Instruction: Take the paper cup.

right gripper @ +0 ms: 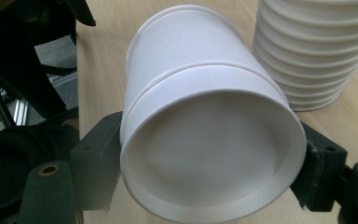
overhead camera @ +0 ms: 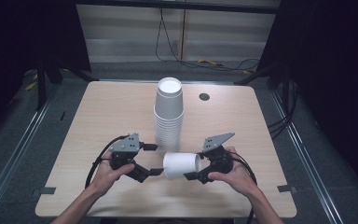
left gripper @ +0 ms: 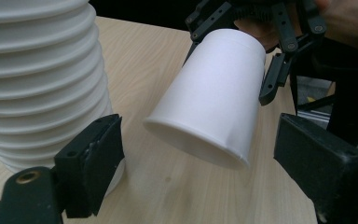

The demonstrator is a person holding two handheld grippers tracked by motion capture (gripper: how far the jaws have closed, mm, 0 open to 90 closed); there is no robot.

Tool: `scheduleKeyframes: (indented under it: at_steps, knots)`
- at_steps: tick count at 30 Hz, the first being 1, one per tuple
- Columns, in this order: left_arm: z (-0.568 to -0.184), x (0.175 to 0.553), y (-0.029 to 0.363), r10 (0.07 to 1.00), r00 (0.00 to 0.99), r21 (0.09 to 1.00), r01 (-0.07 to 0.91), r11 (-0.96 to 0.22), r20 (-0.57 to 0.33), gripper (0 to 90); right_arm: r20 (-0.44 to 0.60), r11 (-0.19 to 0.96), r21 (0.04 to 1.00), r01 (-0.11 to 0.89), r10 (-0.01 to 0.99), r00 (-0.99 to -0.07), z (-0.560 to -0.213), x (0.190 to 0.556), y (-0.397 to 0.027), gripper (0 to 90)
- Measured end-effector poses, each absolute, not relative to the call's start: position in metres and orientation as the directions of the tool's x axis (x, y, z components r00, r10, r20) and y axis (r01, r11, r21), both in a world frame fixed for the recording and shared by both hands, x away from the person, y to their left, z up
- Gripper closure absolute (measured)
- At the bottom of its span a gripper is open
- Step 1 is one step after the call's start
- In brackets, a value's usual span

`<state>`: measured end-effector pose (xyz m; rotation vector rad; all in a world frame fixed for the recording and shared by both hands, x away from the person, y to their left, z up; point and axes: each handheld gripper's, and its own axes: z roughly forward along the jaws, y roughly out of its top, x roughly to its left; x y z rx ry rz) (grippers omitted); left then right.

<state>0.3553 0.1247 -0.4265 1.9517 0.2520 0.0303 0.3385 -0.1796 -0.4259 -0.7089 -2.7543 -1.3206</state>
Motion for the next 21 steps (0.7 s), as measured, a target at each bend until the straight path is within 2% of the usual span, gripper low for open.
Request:
scheduleKeyframes:
  at_steps: [11,21]
  knots:
    - [-0.4262,0.3556,0.1279,0.198,0.966,0.936,0.215,-0.277,-0.163,15.4,0.258,0.409,0.821,0.398,0.357,-0.898,-0.4262,0.3384,-0.1876,23.0]
    - [-0.4251,0.3554,0.1279,0.182,0.966,0.947,0.224,-0.23,-0.184,15.4,0.286,0.315,0.861,0.399,0.349,-0.892,-0.4296,0.3374,-0.1878,22.9]
